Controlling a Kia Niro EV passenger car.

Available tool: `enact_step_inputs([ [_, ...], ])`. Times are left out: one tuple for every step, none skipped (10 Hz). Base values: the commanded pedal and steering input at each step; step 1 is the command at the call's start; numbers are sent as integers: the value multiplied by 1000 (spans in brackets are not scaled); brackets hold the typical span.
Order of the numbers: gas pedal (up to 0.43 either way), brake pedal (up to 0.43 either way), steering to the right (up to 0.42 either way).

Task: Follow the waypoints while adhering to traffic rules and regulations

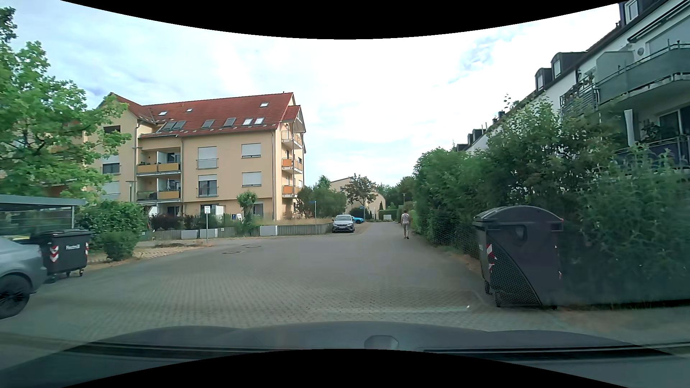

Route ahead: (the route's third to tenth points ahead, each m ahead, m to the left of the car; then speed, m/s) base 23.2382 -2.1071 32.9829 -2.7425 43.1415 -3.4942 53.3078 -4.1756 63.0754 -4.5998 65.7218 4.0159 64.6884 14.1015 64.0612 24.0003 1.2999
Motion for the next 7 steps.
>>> enact_step_inputs([
  [0,0,10],
  [0,0,11],
  [0,0,15],
  [0,0,17],
  [0,0,18],
  [0,0,17],
  [0,0,18],
])
